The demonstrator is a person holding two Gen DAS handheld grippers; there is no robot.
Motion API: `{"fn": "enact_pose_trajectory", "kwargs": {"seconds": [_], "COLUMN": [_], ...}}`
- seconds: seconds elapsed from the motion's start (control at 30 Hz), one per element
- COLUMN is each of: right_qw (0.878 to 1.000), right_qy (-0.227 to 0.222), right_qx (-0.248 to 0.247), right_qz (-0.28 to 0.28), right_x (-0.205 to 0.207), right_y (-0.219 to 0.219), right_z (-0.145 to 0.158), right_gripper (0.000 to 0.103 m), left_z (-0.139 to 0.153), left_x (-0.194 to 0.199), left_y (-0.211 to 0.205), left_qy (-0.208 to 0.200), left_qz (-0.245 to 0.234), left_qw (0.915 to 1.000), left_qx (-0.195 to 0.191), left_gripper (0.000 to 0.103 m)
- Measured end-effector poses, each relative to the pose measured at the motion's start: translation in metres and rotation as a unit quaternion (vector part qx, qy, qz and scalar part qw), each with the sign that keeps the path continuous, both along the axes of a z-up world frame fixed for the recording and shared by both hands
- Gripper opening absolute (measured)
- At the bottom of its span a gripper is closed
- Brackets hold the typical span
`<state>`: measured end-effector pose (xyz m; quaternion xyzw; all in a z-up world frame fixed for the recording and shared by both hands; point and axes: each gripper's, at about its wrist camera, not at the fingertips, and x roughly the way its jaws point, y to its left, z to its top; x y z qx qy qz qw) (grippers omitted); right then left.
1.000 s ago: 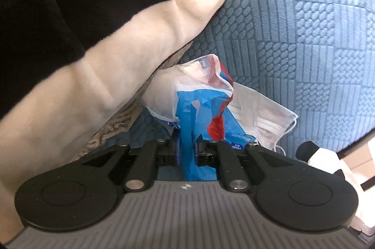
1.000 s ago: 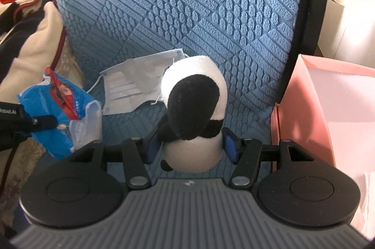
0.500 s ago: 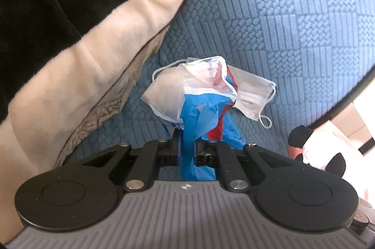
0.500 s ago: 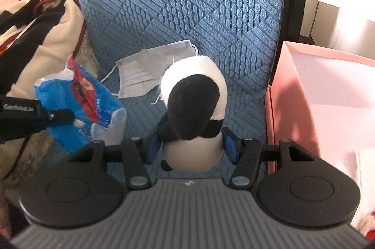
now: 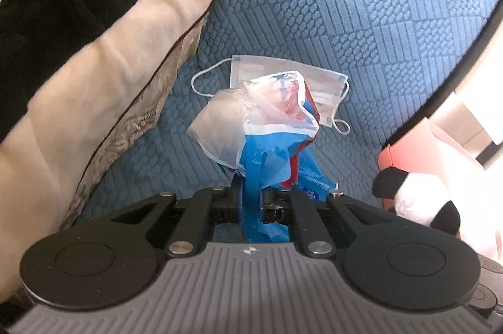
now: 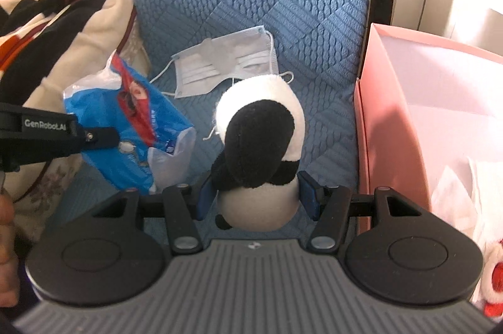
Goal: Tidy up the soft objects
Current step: 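Lift the panda plush and wipe pack and carry both toward the pink box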
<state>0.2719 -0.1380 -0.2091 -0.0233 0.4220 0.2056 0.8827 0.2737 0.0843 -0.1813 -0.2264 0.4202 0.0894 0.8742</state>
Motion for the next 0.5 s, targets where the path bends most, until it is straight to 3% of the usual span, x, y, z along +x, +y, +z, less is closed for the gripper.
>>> {"fn": "enact_pose_trajectory", "kwargs": {"seconds": [0.5], "right_qw": [1.0], "right_qy": [0.007], "right_qx": [0.009], "right_qz": [-0.013], "right_x": [-0.038], "right_y": [-0.017], "right_z": [0.001], "right_gripper": [0.059], "left_z": [0.009], "left_x": [-0.037], "left_y": [-0.022], "left_qy": [-0.006], "left_qz": [-0.04], "left_qw": [0.9986], "left_qx": [0.034], "left_gripper": [0.009]}}
